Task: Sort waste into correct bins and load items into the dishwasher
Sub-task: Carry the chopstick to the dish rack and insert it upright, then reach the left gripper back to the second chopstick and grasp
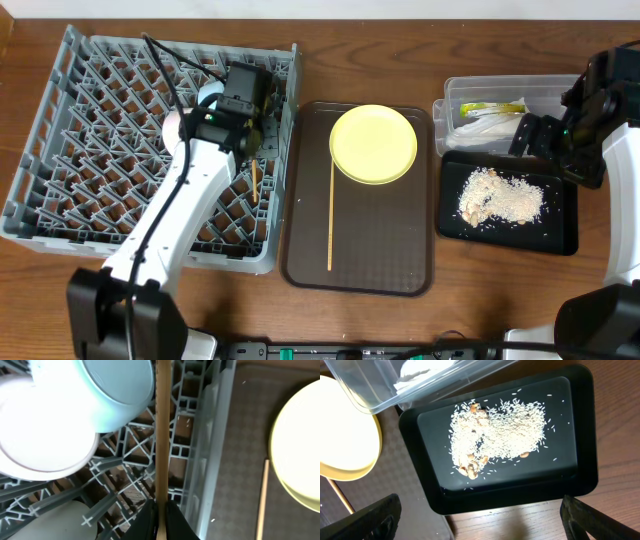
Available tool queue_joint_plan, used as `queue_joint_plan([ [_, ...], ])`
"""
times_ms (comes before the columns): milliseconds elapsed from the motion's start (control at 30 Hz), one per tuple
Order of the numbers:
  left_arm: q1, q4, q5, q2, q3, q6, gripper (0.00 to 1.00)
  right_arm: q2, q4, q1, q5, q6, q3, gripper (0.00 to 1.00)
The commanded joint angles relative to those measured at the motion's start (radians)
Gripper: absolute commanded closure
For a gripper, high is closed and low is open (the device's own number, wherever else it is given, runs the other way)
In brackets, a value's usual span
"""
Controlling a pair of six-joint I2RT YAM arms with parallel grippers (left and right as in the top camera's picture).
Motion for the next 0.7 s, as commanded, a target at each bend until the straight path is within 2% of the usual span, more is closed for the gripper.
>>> queue_joint_plan([
  [0, 0.002, 0.0, -0.019, 0.04, 0.006, 0.017, 0.92, -0.017, -0.001, 0.004, -0.008, 0.008, 0.01, 0.01],
  [67, 0.002, 0.0, -0.019, 0.055, 0.006, 0.017, 0.91, -0.017, -0.001, 0.004, -0.008, 0.008, 0.01, 0.01],
  [133, 0.002, 0.0, -0.019, 0.066, 0.006, 0.017, 0.83, -0.017, -0.001, 0.004, -0.008, 0.008, 0.009, 0.01],
  [267, 0.002, 0.005, -0.019, 0.063, 0.007, 0.017, 0.56, -0.017, -0.001, 0.004, -0.008, 0.008, 0.01, 0.01],
  [367, 0.0, -0.001, -0.007, 0.048, 0.01, 0.015, 0.52, -0.017, 0.0, 0.004, -0.008, 0.008, 0.01, 0.01],
  [433, -0.009, -0.018, 0.075, 0.032, 0.01, 0.01, 0.48, -0.017, 0.0, 0.004, -0.008, 0.008, 0.01, 0.01],
  [533, -0.044, -0.061, 0.201, 0.025, 0.009, -0.069, 0.47, -0.017, 0.0, 0.004, -0.008, 0.008, 0.01, 0.01],
  [667, -0.138, -0.069, 0.217, 0.026, -0.027, -0.147, 0.45, -0.017, 0.001, 0.004, -0.008, 0.008, 0.009, 0.01],
])
